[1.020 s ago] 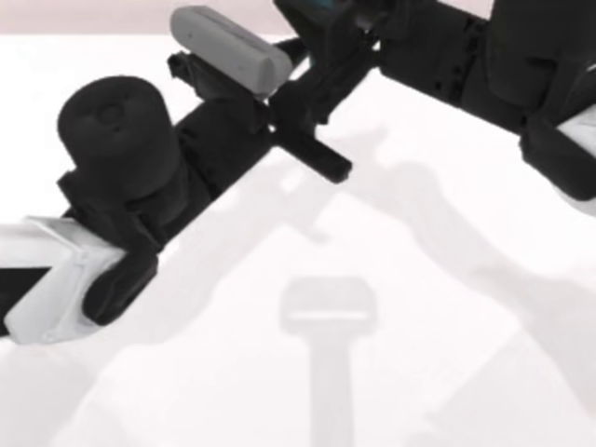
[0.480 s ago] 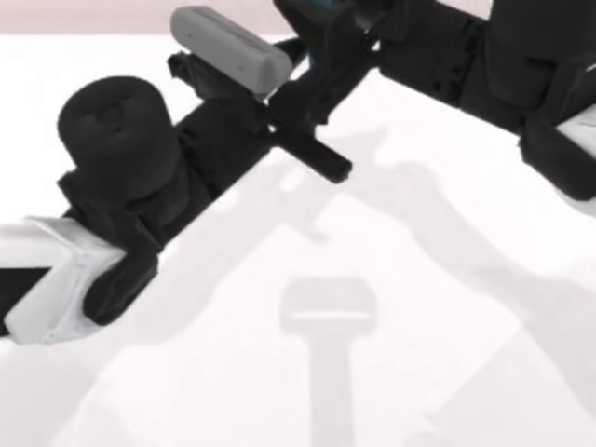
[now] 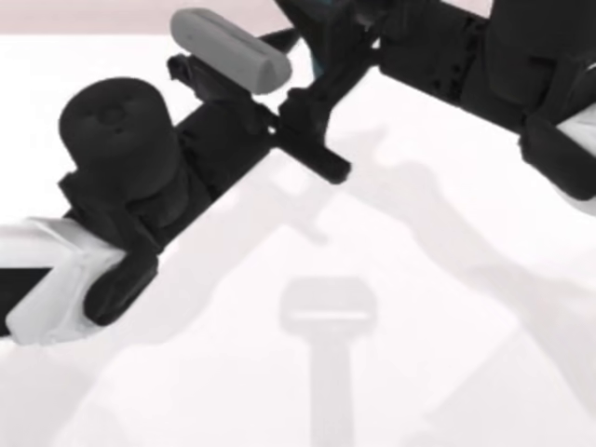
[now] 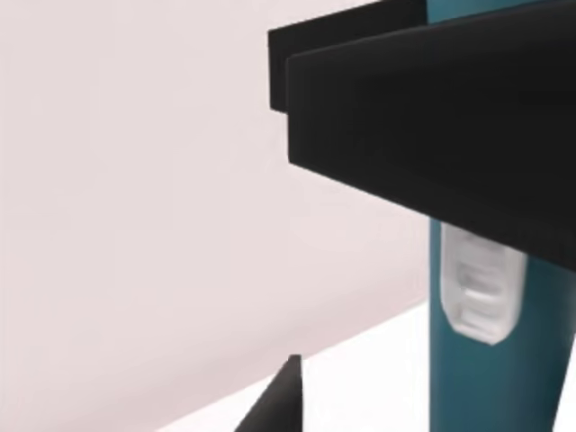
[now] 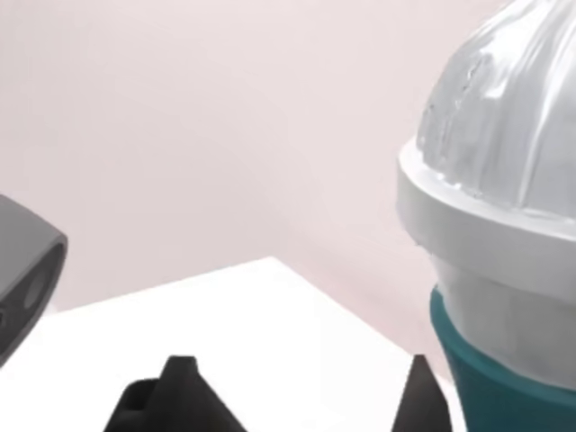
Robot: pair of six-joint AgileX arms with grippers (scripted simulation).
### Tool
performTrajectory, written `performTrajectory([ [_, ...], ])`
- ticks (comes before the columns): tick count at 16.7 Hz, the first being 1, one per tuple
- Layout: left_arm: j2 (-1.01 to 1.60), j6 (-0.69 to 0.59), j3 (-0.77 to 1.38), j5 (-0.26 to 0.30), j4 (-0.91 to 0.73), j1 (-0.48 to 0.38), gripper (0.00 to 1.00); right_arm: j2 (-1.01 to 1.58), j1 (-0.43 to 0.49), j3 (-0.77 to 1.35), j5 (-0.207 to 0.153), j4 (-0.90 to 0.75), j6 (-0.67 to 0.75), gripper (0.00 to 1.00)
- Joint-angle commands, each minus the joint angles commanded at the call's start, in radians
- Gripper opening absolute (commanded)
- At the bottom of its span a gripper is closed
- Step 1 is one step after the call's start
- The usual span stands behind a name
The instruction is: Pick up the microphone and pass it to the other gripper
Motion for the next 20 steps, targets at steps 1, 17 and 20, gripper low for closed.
performTrajectory([
  [1, 0.000, 0.000, 0.000, 0.000, 0.000, 0.000, 1.00, 0.000, 0.000, 0.000, 0.000, 0.000, 0.000, 0.00],
  [17, -0.214, -0.001, -0.225, 0.032, -0.007, 0.062, 1.00, -0.089, -0.096, -0.072, -0.103, 0.001, 0.000, 0.00],
  [20, -0.256, -0.002, -0.268, 0.040, -0.005, 0.072, 1.00, -0.107, -0.119, -0.090, -0.123, 0.001, -0.003, 0.00],
])
